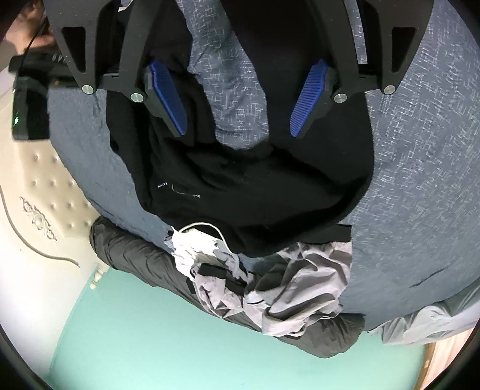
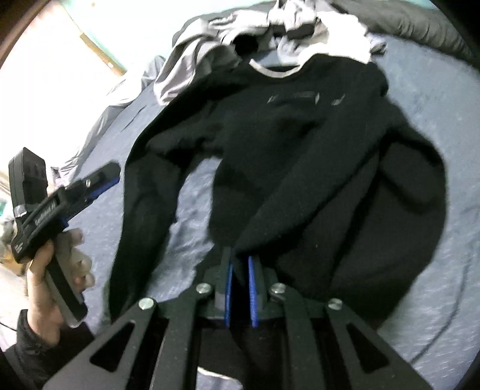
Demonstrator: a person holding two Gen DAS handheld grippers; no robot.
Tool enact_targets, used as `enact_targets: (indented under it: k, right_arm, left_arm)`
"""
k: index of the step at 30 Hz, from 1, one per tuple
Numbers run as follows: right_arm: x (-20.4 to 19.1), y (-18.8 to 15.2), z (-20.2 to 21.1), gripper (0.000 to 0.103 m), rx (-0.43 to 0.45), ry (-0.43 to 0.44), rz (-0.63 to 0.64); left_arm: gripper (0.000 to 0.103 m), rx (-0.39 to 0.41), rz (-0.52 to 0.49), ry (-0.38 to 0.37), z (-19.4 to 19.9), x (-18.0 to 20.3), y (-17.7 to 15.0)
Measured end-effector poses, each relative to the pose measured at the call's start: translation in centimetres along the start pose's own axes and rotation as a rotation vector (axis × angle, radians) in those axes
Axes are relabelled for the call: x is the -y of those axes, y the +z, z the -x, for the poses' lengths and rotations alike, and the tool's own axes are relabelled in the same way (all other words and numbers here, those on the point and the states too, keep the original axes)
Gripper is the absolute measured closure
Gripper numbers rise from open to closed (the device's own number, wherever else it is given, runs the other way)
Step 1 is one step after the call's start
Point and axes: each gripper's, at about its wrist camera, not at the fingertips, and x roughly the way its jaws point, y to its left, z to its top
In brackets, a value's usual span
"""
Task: Fold clothes
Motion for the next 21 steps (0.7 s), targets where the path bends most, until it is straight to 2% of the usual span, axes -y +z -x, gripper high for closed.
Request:
enact_targets:
  k: [3, 6, 9, 11, 15, 17, 21]
  right_arm:
    - [0.7, -0.5, 0.2, 0.091, -0.018, 0.035, -0.041]
    - [2.2, -0.5, 2.8, 0.091, 0.027, 0.070, -0.116]
    - [3.8, -0.2, 6.4, 0.085, 0.111, 0.042, -0.143]
    - [5.5, 0.1, 9.2, 0.081, 0.197, 0.012, -0.179]
    - [9.6, 0.4, 11.5, 0.080, 0.250, -0.076, -0.288]
    - [11.6, 0.4, 11.0, 0.080, 0.220, -0.129, -0.344]
    - [13.8, -0.1, 8.0, 0.080, 0.123, -0.157, -0.383]
  left_arm:
    - [0.027, -0.004, 0.006, -0.004, -0.1, -0.1, 0.1]
    - [0.027, -0.005, 0.008, -0.008, -0.2, -0.1, 0.1]
    - [0.026, -0.004, 0.009, -0.008, -0.1, 0.0, 0.0]
    - [0.026, -0.002, 0.010, -0.008, -0.1, 0.0, 0.0]
    - [0.026, 0.000, 0.019, -0.006, -0.1, -0.1, 0.1]
    - [0.026, 0.000, 0.022, -0.005, -0.1, -0.2, 0.1]
    - [0.026, -0.001, 0.016, -0.001, -0.2, -0.1, 0.2]
